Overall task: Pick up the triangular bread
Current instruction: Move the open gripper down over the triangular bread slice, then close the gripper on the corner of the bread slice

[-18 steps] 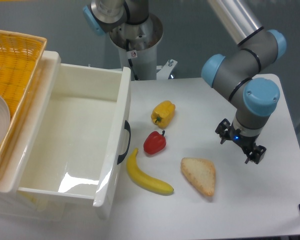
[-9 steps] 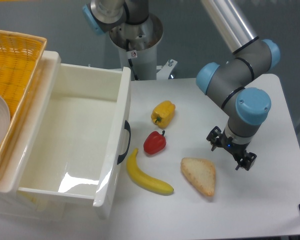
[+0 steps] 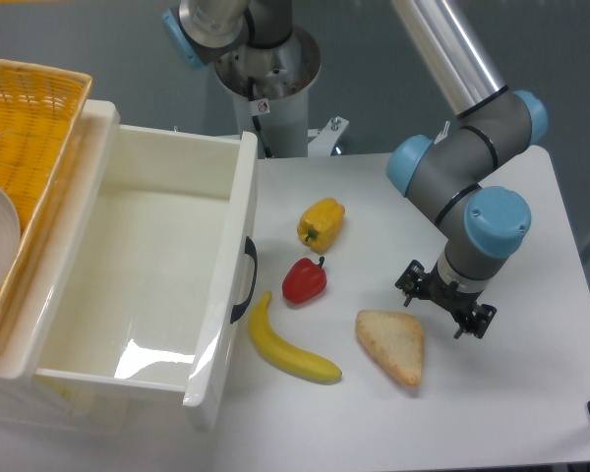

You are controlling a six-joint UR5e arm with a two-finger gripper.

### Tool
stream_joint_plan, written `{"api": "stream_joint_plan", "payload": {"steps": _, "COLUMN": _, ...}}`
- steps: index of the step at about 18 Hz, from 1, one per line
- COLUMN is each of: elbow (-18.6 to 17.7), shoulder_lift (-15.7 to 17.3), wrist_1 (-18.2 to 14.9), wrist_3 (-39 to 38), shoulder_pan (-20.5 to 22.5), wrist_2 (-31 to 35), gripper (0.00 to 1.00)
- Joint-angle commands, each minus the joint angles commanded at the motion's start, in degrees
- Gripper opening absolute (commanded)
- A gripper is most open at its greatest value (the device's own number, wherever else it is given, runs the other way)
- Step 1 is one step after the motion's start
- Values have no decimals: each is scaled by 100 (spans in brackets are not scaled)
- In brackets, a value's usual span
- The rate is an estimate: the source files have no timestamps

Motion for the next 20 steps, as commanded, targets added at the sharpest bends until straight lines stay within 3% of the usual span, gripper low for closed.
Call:
{"api": "stream_joint_plan", "payload": {"steps": 7, "elbow": -114, "shoulder_lift": 0, "wrist_1": -9, "wrist_3": 562, "shoulder_pan": 141, "wrist_2": -150, "gripper": 95}}
{"api": "stream_joint_plan", "payload": {"steps": 13, "elbow": -115, "shoulder_lift": 9, "wrist_1": -9, "wrist_3": 571, "shoulder_pan": 193, "wrist_2": -264, "gripper": 55}}
{"api": "stream_joint_plan", "payload": {"steps": 20, "elbow": -115, "shoulder_lift": 26, "wrist_1": -9, "wrist_3": 571, "shoulder_pan": 88, "wrist_2": -422, "gripper": 35}}
